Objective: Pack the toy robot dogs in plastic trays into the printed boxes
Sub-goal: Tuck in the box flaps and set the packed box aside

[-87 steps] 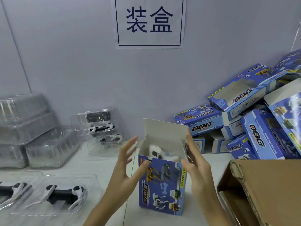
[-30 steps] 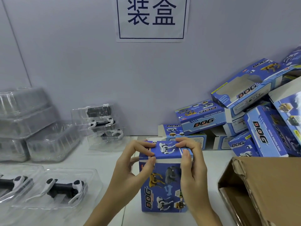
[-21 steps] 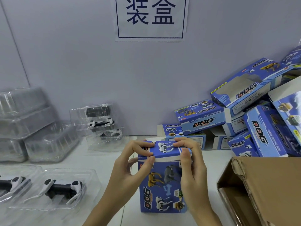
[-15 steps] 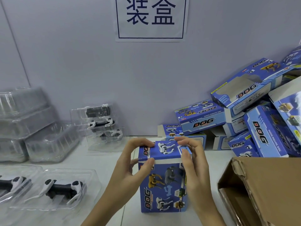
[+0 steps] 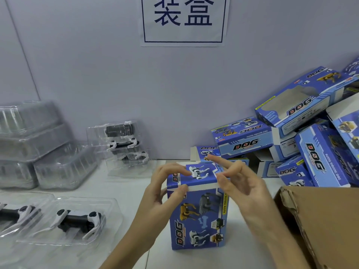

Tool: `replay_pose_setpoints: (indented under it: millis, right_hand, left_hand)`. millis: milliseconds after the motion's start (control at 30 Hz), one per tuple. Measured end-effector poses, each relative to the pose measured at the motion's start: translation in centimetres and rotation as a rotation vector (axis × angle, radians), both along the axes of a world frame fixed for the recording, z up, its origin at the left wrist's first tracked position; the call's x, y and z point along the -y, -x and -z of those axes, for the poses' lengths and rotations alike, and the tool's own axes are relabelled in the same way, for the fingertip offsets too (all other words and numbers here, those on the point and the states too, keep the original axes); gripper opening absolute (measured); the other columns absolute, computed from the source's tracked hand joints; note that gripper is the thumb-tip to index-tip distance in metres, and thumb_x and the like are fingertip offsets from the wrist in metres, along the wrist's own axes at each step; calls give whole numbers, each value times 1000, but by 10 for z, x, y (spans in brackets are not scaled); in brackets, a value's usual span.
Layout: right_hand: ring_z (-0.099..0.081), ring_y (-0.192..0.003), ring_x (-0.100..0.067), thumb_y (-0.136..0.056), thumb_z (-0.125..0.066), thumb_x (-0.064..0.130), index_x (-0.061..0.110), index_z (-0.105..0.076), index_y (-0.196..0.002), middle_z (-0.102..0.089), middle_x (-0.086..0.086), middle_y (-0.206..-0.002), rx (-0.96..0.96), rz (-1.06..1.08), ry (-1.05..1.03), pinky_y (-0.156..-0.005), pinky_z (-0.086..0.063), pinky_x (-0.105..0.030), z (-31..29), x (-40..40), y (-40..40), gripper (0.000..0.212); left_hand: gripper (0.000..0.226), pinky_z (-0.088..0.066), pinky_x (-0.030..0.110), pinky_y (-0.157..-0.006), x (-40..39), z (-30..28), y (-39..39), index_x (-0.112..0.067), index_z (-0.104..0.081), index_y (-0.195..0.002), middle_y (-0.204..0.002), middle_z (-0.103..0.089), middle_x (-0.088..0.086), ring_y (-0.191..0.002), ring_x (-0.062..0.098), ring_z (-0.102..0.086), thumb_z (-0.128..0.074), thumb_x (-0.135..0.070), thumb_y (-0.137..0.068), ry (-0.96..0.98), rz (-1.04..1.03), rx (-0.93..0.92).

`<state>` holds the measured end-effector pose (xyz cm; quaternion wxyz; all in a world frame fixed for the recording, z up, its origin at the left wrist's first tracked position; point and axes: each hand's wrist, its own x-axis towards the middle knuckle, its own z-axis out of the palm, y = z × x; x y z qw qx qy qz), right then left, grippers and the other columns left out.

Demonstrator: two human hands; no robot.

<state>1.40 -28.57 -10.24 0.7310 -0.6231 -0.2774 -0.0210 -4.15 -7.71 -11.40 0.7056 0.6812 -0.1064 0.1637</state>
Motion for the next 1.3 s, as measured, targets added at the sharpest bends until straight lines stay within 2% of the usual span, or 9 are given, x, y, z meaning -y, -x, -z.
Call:
replay_pose_setpoints:
  millis: [100, 267, 367, 533, 767, 900, 1033, 1200, 1300]
  right_hand:
    - [-64, -126, -8, -80, -77, 29, 17, -69, -78, -75, 7, -125, 25, 60, 61, -96, -58, -28, -10, 12, 2, 14]
    - [-71, -114, -6, -74, -79, 26, 26, -81, -82, -81, 5, -103, 58, 175, 43, -74, -62, -21, -13, 6, 11, 8]
    - [-74, -106, -7, -70, -81, 36, 27, -83, -87, -81, 8, -100, 146, 280, 46, -78, -62, -23, -11, -1, 15, 19]
    - [-73, -107, -3, -72, -82, 35, 34, -84, -85, -79, 17, -103, 247, 314, 140, -89, -57, -18, -8, 6, 14, 13]
    - [-62, -124, 5, -81, -73, 34, 39, -81, -100, -74, 21, -121, 114, 79, 323, -98, -56, -26, -20, 22, 15, 22]
    - [-65, -120, 4, -79, -76, 29, 34, -84, -100, -76, 20, -115, 134, 121, 347, -99, -54, -22, -22, 23, 17, 23]
    - [-63, -121, 7, -70, -82, 35, 40, -83, -100, -75, 23, -114, 149, 107, 388, -99, -50, -12, -24, 27, 19, 31]
    - [-60, -122, 11, -70, -78, 48, 42, -79, -93, -72, 32, -114, 184, 233, 432, -104, -54, -38, -20, 18, 17, 24]
    - [-60, -121, 11, -68, -74, 53, 41, -79, -88, -73, 30, -115, 162, 219, 400, -104, -55, -44, -18, 16, 13, 24]
  left_hand:
    - [40, -64, 54, -84, 1, 0, -1, -28, -71, -113, -135, -61, -11, -135, 24, -59, -74, -52, -81, -18, 3, 12]
    - [40, -64, 49, -80, -3, 1, -3, -21, -64, -121, -137, -60, -4, -131, 31, -62, -73, -42, -88, 50, 80, 18]
    - [40, -64, 48, -79, -3, 2, -4, -19, -63, -122, -139, -59, -6, -129, 32, -64, -72, -41, -90, 67, 80, 26]
    - [30, -64, 47, -78, -9, 3, -7, -17, -68, -113, -144, -59, -4, -132, 28, -62, -71, -38, -93, 67, 90, 60]
    - [33, -61, 66, -82, -25, 1, -9, -18, -76, -105, -141, -63, 5, -141, 32, -52, -79, -47, -89, -22, 56, 126]
    - [32, -62, 63, -79, -23, 3, -8, -21, -76, -104, -141, -62, 6, -142, 33, -50, -81, -47, -87, -32, 70, 150]
    - [28, -63, 61, -78, -19, 5, -9, -24, -75, -102, -140, -62, 5, -144, 31, -48, -84, -44, -85, -42, 49, 181]
    - [33, -61, 66, -79, -16, 7, -11, -24, -79, -93, -132, -69, 4, -139, 32, -53, -88, -51, -78, 1, -7, 174]
    - [38, -63, 62, -78, -16, 6, -10, -23, -80, -95, -131, -70, 3, -139, 30, -54, -88, -54, -75, -5, -11, 167]
